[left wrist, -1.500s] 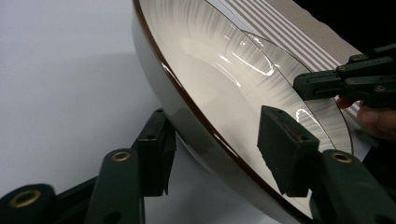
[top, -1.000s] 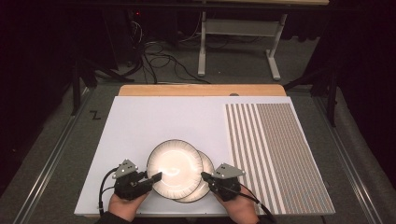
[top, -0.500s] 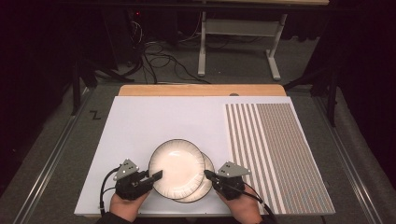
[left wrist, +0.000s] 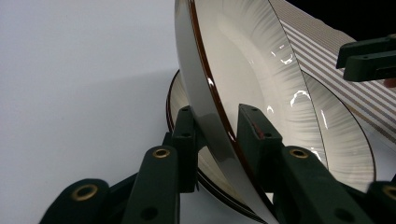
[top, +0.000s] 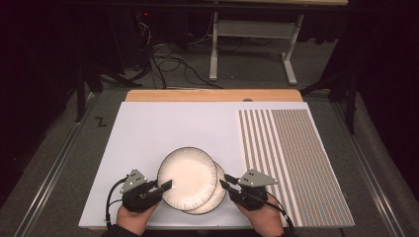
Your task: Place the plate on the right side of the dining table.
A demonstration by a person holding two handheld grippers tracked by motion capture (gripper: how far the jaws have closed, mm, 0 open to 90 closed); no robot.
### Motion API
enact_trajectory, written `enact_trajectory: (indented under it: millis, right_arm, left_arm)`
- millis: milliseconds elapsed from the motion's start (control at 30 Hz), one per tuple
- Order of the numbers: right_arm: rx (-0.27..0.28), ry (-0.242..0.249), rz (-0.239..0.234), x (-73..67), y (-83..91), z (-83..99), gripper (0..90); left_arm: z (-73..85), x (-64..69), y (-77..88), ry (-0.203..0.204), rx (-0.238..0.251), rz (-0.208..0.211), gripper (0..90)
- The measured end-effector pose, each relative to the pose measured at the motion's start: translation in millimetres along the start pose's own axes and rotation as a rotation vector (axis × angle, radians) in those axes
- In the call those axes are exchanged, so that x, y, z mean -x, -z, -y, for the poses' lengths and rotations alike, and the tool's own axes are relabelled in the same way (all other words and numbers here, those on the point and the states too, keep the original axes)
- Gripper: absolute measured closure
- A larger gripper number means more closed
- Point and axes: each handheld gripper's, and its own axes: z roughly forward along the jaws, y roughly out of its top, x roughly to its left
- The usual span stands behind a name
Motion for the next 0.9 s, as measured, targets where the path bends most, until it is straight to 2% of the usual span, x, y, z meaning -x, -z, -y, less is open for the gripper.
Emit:
enact_trajectory:
  millis: [167,333,433,700,833,900]
  right_arm:
    - [0.013,0.004,0.011,4.5,7.2,-0.3,52.7]
    - [0.029,0.007,0.003,9.3,14.9,-1.4,40.8]
    - [0.038,-0.001,0.017,11.7,19.8,-1.0,33.0]
    - [0.052,-0.015,0.047,18.3,34.3,2.8,16.9]
    - [0.060,-0.013,0.070,20.5,40.8,4.6,13.0]
    - [0.062,-0.019,0.075,22.1,43.6,5.9,6.9]
  left_arm:
    - [0.5,0.4,0.0,-0.004,0.005,-0.004,69.8]
    - [0.5,0.8,0.1,-0.011,0.009,-0.005,69.9]
    - [0.4,1.2,0.2,-0.015,0.011,-0.007,69.9]
    - [0.3,1.4,0.1,-0.018,0.014,-0.004,70.0]
    - [0.1,1.7,0.2,-0.020,0.015,-0.004,70.2]
    - [0.1,1.8,0.2,-0.021,0.015,-0.004,70.2]
